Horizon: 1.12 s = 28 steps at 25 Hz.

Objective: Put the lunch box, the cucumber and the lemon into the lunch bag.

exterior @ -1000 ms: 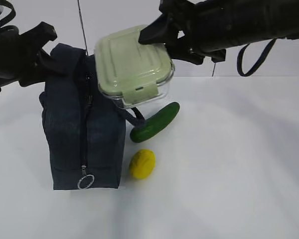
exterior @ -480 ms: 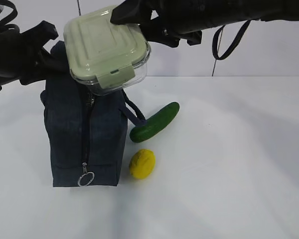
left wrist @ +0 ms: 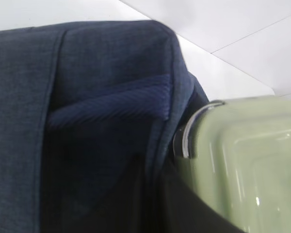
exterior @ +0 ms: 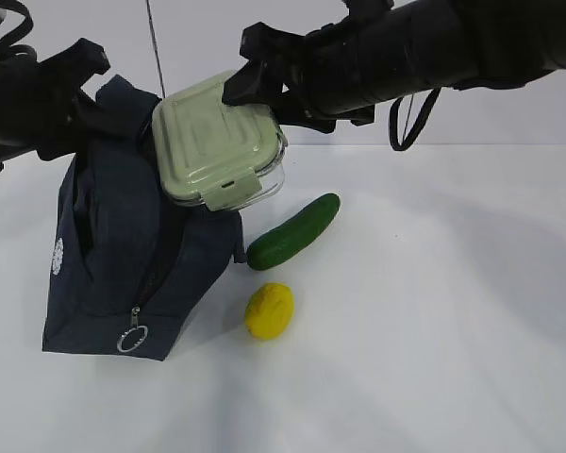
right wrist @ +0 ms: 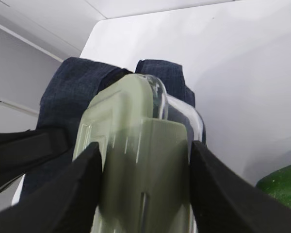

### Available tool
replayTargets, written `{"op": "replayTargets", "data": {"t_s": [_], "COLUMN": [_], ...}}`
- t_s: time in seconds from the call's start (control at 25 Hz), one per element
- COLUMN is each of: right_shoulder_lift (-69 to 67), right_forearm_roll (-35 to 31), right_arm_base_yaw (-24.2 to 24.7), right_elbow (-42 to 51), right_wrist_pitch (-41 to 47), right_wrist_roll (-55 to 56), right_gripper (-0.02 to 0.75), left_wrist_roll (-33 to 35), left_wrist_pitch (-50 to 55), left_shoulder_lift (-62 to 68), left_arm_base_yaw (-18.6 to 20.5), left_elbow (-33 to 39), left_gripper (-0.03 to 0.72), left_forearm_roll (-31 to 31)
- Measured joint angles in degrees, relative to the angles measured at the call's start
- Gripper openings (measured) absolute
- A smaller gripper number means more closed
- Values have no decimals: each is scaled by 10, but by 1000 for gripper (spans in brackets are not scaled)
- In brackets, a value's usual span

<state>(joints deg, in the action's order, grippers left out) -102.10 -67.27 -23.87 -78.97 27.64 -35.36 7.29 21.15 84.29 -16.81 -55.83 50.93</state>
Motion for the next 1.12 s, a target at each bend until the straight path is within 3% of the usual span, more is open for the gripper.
{"op": "replayTargets", "data": {"t_s": [0.32,0.56,0.84,1.12], "right_shoulder_lift": [-20,-57,-92,-99], "right_forearm_roll": [3,37,28,27], "right_arm_base_yaw": [-3,-36,-75,-80], "right_elbow": [-9,-57,-84,-86], "right_wrist_pitch": [-17,-24,-29,-28], "right_wrist_roll": [0,-1,10,13], "right_gripper": [429,428,391,386], "left_wrist_roll": [0,0,0,0], "left_wrist_pitch": [0,-1,-4,-3], "left_shoulder_lift": [0,0,0,1], "left_arm_base_yaw": [-1,-1,-1,-1], "left_elbow": [0,0,1,5], "left_gripper": [8,8,8,8], "left_forearm_roll": [20,22,25,23]}}
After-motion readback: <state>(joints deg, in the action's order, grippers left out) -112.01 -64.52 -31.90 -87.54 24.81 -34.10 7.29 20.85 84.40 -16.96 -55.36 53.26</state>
